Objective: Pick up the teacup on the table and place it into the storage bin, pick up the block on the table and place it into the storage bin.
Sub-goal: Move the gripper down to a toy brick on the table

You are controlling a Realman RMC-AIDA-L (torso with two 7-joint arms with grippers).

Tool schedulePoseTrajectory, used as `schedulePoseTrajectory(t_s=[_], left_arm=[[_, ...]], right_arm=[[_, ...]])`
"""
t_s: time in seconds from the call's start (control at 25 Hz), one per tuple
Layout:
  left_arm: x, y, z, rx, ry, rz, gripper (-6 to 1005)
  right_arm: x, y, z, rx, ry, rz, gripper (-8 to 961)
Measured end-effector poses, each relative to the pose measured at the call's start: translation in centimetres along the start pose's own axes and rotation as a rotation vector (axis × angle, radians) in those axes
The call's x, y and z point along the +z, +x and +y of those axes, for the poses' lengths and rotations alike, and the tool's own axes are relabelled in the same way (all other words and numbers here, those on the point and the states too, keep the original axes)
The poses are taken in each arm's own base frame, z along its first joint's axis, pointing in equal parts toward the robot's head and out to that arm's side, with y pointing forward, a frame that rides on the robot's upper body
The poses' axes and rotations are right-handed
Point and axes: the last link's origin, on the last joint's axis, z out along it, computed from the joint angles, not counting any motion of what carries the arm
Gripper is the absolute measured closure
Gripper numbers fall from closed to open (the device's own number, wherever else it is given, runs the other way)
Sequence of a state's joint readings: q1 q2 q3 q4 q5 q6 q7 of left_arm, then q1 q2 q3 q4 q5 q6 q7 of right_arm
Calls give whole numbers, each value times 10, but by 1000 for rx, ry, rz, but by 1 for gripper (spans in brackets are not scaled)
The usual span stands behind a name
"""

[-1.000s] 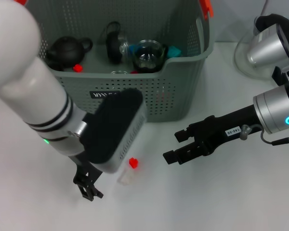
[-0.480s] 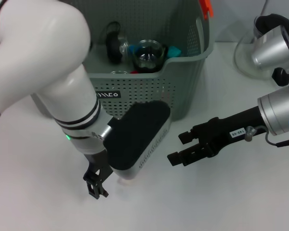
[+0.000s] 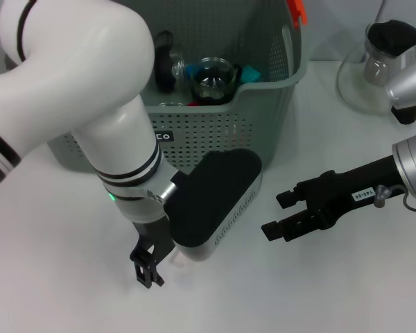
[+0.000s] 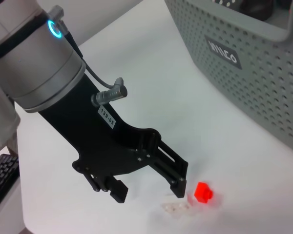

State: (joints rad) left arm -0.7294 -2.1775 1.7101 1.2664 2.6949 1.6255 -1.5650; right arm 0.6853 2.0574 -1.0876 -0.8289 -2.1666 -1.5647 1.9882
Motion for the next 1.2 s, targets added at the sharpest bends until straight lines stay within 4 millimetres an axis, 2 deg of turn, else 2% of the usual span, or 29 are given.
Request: schedulePoseTrajectory(t_s=[0.32,1.2], left_arm=[[7,3,-8,11,-4,-13,79],[16,-1,-7,6,-27,-35,86]], right_arm=[[0,1,-1,-1,6,-3,25],[1,0,-4,3,21,-16,24]])
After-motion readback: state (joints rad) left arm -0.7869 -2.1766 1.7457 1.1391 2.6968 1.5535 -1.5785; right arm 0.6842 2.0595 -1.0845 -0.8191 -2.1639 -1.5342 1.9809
